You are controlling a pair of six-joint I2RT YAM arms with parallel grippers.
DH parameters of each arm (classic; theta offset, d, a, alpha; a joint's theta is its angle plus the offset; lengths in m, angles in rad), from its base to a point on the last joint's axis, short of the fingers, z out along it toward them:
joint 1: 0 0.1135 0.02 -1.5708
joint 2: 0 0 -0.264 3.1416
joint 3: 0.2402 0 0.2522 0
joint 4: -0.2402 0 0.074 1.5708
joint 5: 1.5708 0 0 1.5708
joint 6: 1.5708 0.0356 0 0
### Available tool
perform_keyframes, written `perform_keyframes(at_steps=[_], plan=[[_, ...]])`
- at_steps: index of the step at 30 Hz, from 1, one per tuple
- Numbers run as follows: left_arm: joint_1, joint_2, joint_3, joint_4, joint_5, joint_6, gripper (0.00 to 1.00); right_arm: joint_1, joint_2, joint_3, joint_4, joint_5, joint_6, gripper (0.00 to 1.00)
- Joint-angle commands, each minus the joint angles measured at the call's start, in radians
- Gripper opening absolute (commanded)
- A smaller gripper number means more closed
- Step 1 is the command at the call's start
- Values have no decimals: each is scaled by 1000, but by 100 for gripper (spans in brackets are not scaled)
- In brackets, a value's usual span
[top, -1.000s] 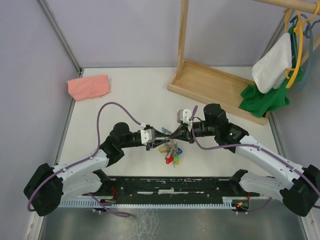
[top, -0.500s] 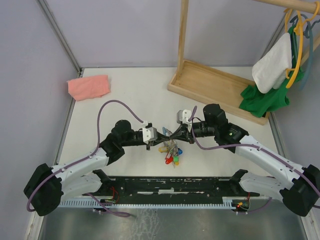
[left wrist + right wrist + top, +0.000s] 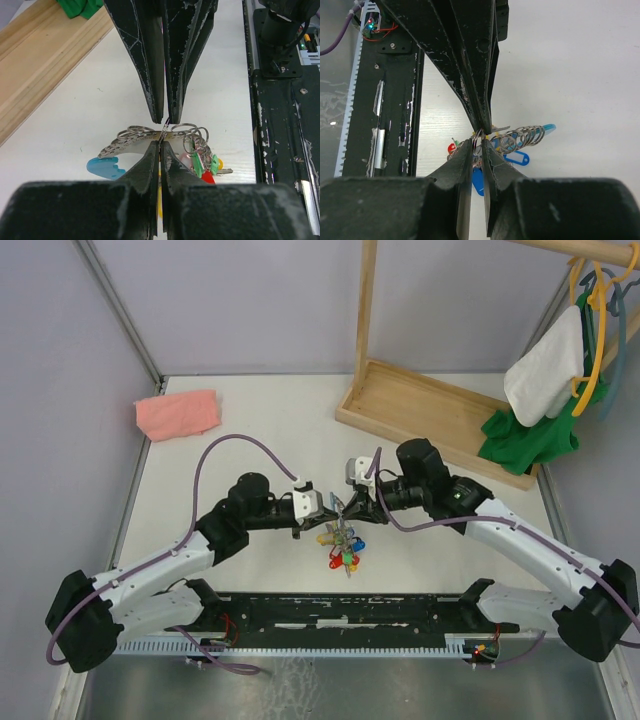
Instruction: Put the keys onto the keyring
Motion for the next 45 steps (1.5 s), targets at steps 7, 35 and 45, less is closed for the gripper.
perform_keyframes(at_steps=[7,35,45], plan=[[-19,-13,83,-3,-19,43,3,9,45,71,-35,-1,-12,20],[-37,-21,-37,91,-97,-42,10,5,-95,-101,413,39,225,1],[-7,-43,-123,249,-66,-115,22,2,-145,-200,614,60,312,1]])
